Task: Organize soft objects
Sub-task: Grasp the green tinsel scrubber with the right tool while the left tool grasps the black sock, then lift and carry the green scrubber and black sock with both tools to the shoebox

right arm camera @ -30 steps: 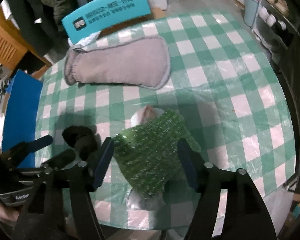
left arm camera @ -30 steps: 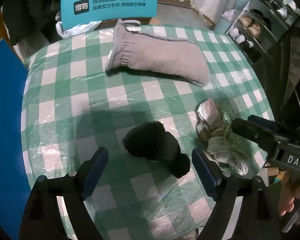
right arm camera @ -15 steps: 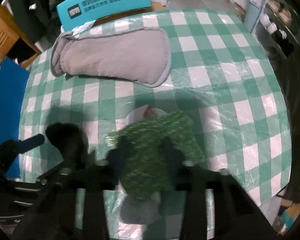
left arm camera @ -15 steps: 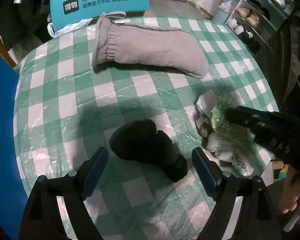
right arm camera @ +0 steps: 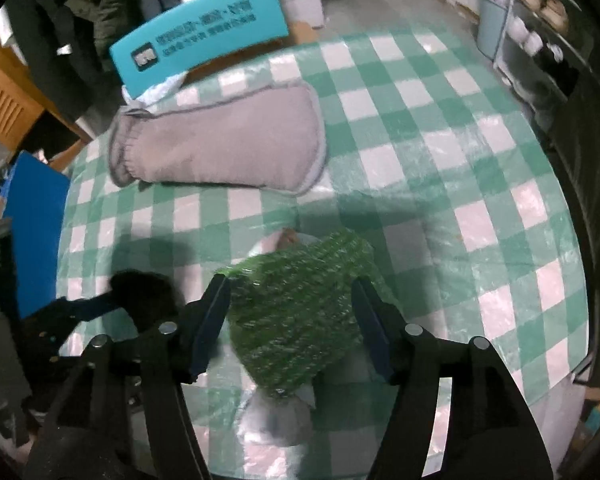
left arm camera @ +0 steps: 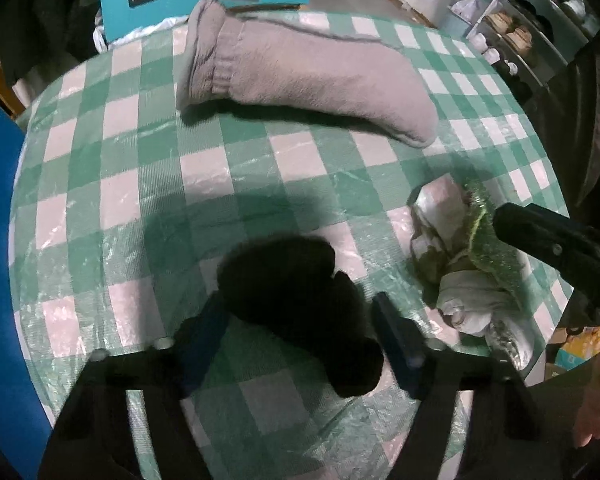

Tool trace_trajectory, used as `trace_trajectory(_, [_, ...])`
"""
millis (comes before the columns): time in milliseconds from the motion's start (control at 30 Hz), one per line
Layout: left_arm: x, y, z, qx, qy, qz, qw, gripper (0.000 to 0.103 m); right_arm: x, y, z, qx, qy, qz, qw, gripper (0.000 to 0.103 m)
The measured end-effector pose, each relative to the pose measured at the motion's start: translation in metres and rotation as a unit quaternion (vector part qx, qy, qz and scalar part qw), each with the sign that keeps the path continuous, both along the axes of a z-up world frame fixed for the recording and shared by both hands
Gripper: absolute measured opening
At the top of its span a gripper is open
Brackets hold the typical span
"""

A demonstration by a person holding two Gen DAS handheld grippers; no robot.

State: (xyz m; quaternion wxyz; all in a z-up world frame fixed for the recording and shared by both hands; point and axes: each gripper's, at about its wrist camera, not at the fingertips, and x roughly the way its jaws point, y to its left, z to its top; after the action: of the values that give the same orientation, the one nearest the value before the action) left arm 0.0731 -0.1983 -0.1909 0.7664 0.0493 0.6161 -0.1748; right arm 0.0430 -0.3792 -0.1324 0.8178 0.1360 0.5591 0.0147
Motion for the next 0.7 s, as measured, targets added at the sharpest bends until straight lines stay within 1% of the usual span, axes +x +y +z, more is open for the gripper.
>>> trace_trajectory(67, [0.0, 0.001, 0.001, -0.001, -0.009, 0.001, 1.0, 0.064, 0.002, 0.006, 0.001, -0.01, 0.002, 0.013, 1.0, 0.064])
trace_trajectory(133, [0.0, 0.001, 0.001, 0.001, -0.011, 0.0, 0.9999, 0.056, 0.004, 0.013, -0.001, -0.027, 0.005, 0.021, 0.999, 0.064])
trace_trajectory(267, [0.0, 0.004, 0.002, 0.007, -0.014, -0.001, 0.9999, 0.045, 0.007, 0.024, -0.008, -0.051, 0.014, 0.039, 0.998, 0.064])
trace_trajectory(400, [0.0, 0.009, 0.002, 0.0, -0.011, 0.004, 0.9999, 0.043, 0.013, 0.029, -0.018, -0.078, 0.027, 0.047, 0.995, 0.064])
trace_trajectory(467, [0.0, 0.009, 0.002, 0.0, -0.01, 0.005, 0.9999, 0.043, 0.015, 0.027, -0.022, -0.075, 0.031, 0.043, 0.996, 0.064])
trace_trajectory(533, [0.0, 0.009, 0.002, 0.002, -0.009, 0.004, 1.0, 0.043, 0.016, 0.021, -0.025, -0.063, 0.038, 0.033, 0.997, 0.049])
trace_trajectory(567, [0.0, 0.008, 0.002, 0.003, -0.008, 0.003, 1.0, 0.044, 0.016, 0.018, -0.025, -0.058, 0.04, 0.03, 0.997, 0.035])
trace_trajectory(633, [0.0, 0.008, 0.002, 0.002, -0.006, 0.002, 1.0, 0.043, 0.015, 0.01, -0.025, -0.038, 0.039, 0.02, 0.998, 0.029])
trace_trajectory(700, [0.0, 0.007, 0.002, 0.002, -0.004, 0.003, 1.0, 0.044, 0.013, 0.006, -0.022, -0.03, 0.034, 0.015, 0.999, 0.018])
